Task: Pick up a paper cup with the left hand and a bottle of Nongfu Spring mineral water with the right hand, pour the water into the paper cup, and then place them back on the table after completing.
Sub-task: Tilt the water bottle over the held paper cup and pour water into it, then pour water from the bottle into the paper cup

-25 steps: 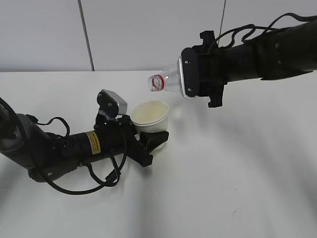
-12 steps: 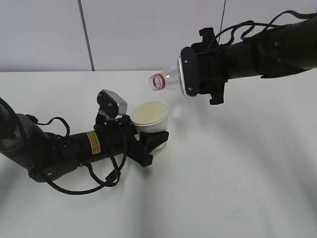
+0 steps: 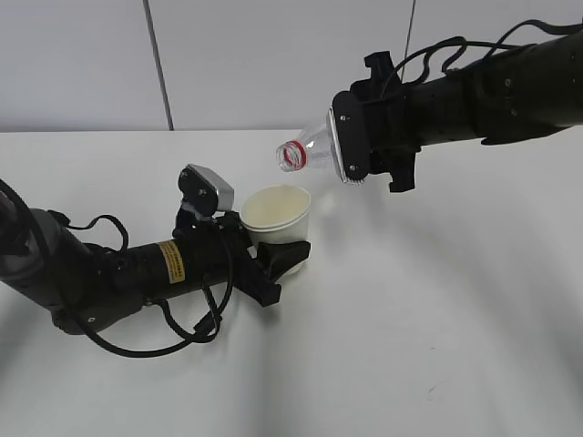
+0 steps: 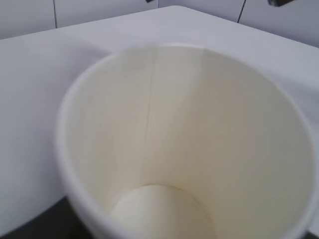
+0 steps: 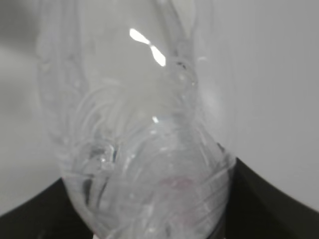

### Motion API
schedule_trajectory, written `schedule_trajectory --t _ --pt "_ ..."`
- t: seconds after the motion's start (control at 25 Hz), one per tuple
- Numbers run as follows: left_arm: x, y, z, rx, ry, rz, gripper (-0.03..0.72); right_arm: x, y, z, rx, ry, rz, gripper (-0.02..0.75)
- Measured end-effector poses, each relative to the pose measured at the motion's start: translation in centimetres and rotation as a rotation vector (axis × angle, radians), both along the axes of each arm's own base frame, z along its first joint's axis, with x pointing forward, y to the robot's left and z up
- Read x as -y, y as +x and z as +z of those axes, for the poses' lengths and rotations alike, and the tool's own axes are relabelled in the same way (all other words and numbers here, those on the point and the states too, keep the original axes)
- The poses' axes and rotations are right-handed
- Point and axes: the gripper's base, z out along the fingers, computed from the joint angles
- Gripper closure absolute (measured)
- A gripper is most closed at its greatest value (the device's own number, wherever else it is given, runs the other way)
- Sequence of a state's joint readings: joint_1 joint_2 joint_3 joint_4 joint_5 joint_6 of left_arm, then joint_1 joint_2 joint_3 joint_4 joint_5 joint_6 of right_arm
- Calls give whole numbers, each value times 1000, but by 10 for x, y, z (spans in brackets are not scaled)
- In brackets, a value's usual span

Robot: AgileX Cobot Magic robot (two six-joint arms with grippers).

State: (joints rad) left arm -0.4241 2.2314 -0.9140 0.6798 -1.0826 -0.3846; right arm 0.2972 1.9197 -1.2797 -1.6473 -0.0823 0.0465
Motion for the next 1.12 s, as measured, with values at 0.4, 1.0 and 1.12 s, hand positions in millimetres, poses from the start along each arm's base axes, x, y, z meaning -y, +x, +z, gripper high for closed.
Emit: schedule_trajectory --t 0.4,1.0,1.12 --pt "0 0 0 -1 2 1 306 1 0 0 13 -37 6 265" --pt "0 0 -1 -4 8 2 306 1 0 0 22 -63 14 265" --pt "0 0 -1 -5 9 2 306 -1 0 0 30 -81 15 265"
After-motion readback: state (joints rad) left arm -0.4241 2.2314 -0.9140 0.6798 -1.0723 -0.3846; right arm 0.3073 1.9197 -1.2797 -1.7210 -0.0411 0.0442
